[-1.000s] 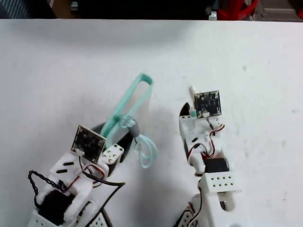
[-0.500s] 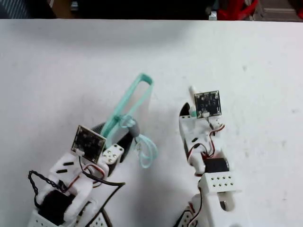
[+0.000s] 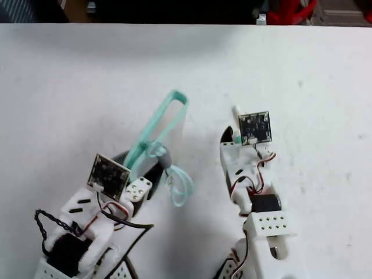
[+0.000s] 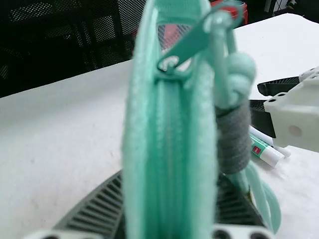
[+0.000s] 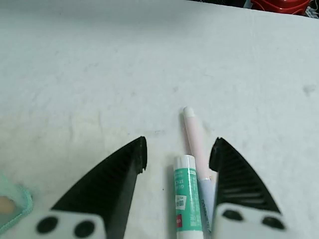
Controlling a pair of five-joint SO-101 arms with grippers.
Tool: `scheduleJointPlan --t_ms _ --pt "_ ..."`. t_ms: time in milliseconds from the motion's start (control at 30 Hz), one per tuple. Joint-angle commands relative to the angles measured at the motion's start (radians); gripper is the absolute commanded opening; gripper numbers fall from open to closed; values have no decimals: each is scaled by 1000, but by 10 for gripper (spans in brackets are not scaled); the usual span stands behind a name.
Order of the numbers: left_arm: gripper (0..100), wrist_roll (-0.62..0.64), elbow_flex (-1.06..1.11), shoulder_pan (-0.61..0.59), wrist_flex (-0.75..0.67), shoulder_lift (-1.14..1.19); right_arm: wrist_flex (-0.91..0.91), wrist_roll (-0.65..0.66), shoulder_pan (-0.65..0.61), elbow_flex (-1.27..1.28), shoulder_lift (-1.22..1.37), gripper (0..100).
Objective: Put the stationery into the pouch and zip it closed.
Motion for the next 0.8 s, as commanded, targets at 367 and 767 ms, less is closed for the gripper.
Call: scheduleJointPlan --t_ms 367,767 --pt "159 -8 2 18 -2 13 -15 9 -7 -3 -13 209" --pt "159 -8 2 18 -2 13 -15 9 -7 -3 -13 209"
